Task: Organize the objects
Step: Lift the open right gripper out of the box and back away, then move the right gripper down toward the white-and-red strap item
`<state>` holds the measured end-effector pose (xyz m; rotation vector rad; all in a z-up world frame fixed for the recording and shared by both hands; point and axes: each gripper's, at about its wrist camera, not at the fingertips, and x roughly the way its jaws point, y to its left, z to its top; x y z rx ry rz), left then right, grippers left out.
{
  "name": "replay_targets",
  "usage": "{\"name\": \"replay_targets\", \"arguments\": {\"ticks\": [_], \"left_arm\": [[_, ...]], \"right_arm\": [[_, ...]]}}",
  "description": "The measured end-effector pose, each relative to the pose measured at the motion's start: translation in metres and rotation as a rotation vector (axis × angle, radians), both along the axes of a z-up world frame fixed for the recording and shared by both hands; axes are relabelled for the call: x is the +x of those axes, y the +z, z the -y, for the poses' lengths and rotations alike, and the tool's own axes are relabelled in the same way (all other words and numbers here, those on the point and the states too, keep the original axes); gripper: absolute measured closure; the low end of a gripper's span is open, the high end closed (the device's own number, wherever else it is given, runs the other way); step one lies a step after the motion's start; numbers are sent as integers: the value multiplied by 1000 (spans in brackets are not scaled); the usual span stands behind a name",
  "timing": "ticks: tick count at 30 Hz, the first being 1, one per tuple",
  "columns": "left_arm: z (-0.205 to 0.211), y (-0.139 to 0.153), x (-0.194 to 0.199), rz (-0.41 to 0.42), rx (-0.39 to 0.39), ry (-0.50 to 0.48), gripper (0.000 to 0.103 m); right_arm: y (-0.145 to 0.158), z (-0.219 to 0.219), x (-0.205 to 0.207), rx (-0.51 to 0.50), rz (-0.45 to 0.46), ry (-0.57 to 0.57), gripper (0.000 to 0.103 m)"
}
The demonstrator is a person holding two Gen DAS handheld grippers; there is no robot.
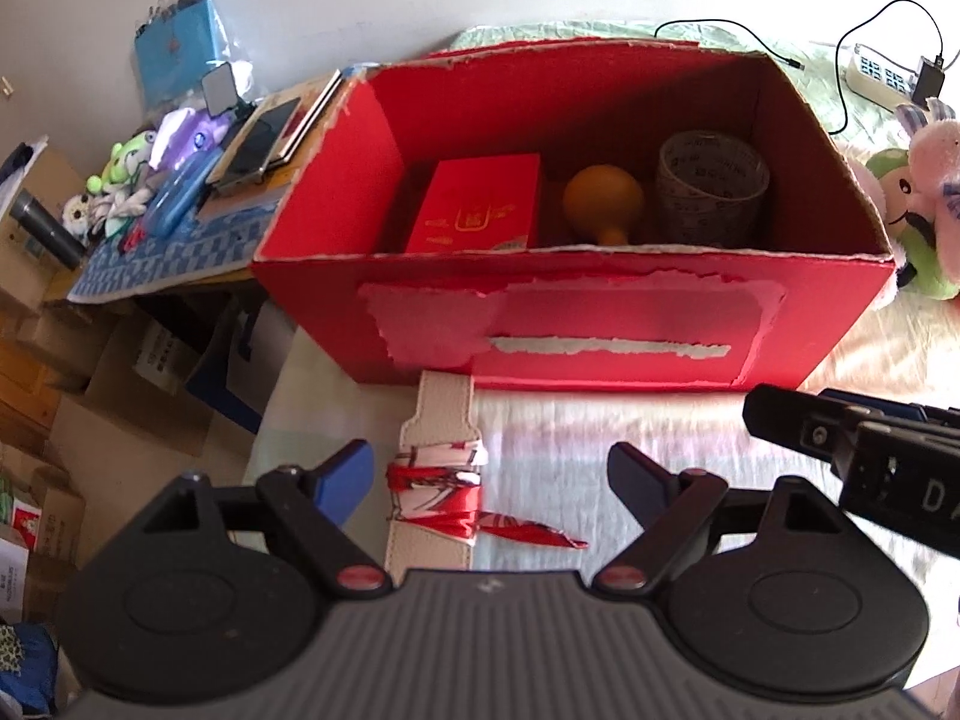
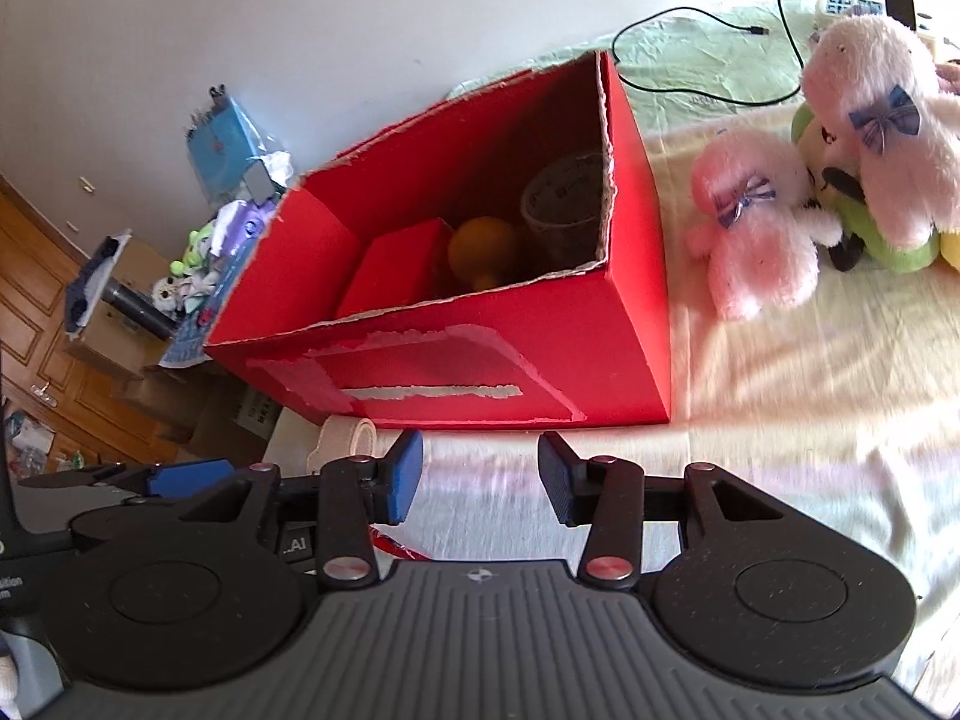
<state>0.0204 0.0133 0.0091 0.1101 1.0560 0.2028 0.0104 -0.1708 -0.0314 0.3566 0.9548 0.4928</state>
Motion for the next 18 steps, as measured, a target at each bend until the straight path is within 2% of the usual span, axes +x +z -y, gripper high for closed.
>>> {"name": "replay_targets", "arguments": {"ticks": [6,14,18], "left_arm": [[-17,-4,5,5,-13,-33,12],[-50,-17,13,-22,-72,-48,12],[-61,-24,15,-35,-81,-64,12]], "right_arm": [[1,-18,5,-22,-21,-39,56],[0,-48,12,-78,-6,-65,53],[-7,-59,14,-90,-30,-75,53]]}}
